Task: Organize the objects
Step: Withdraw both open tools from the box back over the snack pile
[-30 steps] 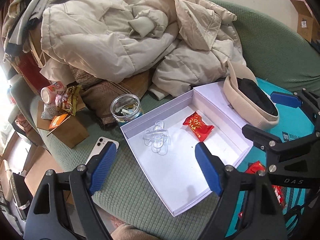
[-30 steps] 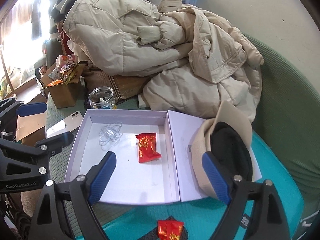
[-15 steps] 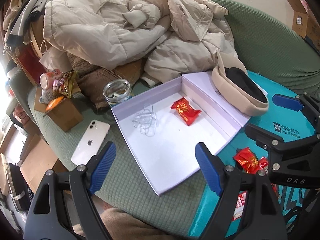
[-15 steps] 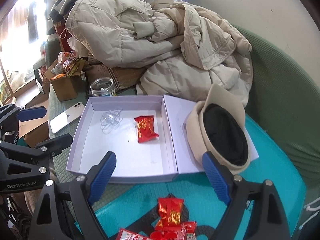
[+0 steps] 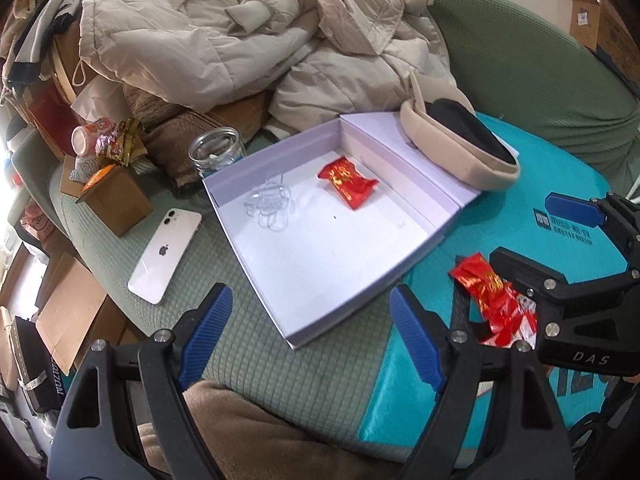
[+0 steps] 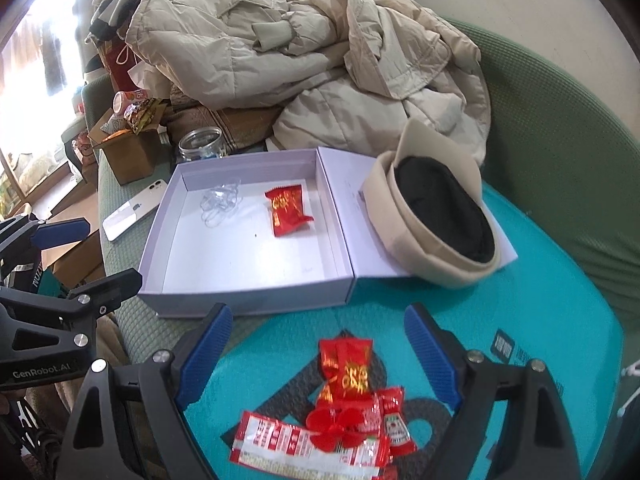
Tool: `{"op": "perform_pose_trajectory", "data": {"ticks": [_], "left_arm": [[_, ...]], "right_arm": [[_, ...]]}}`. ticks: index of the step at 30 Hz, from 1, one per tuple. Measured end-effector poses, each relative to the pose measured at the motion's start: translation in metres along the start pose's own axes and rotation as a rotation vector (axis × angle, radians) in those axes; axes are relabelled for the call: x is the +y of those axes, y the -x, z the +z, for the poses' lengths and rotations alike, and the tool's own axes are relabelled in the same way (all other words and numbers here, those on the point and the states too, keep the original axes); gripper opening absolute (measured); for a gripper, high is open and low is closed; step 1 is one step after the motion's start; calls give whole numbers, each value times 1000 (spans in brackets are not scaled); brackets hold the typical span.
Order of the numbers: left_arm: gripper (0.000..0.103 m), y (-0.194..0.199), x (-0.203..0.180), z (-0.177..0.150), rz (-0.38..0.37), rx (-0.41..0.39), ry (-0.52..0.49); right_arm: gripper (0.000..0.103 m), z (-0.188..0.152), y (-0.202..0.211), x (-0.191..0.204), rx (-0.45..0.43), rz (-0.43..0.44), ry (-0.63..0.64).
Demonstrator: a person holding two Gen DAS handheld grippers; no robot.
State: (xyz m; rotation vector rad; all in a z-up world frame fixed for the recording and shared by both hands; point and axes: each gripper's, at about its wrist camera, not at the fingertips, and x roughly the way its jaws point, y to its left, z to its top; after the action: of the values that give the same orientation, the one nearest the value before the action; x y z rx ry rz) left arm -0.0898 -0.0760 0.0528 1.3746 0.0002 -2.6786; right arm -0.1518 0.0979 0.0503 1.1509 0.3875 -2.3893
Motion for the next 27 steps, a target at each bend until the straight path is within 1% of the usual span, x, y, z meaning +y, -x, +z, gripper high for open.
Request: {"op": "perform_pose_trajectory", "data": {"ticks": [12,23,27], "left_arm": [[81,4,-20,-20,-27,21,-46],[81,-4,-40,-39,-42,67,-85],[81,-6,-50,-46,-98,88,-95]], "right_arm": [[88,-29,11,-3,27,-8,-26],[88,-54,12,-10,62,-17,-49],[88,-65,14,-15,77,-17,-65]]}}
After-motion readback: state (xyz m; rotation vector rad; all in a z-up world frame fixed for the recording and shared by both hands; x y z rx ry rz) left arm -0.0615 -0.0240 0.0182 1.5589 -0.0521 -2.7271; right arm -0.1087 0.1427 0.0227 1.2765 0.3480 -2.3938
